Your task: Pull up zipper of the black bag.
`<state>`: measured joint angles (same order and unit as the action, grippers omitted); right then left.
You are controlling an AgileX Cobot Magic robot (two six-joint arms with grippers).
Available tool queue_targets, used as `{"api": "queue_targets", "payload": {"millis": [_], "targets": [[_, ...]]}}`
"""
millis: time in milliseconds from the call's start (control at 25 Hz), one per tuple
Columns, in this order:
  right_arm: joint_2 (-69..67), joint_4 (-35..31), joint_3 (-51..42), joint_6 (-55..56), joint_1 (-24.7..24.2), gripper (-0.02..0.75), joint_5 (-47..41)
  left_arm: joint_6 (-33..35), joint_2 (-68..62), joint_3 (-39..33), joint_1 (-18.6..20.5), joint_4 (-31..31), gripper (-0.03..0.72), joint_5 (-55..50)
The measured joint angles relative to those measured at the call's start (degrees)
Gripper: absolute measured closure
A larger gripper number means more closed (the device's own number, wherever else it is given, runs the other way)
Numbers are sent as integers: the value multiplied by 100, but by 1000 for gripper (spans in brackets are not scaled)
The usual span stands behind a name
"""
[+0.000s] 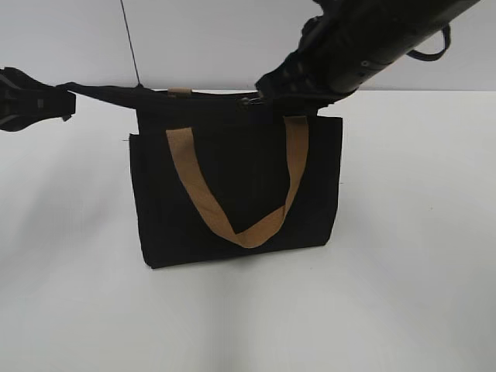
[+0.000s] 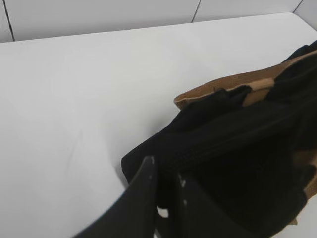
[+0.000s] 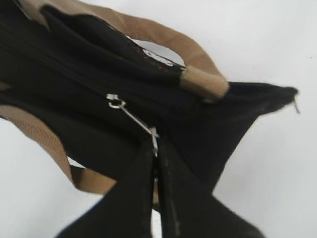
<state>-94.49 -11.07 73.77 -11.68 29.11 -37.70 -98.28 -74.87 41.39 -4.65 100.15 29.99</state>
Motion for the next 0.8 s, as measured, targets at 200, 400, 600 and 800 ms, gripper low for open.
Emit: {"api": "queue_targets", "payload": {"millis": [200,400,600,800], "targets": [[151,80,0,-252,-427,752,-554,-5,-106,0,7,0,666,-46],[188,-4,0,-389,-609,752,-737,-5,-147,-7,1,0,666,46],[188,-172,0,-464,-660,679,-795,-5,-170,-7,1,0,587,-116],[282,-424,0,-1134,-720,211,-866,-26,-248,-7,54,0,127,-667]]}}
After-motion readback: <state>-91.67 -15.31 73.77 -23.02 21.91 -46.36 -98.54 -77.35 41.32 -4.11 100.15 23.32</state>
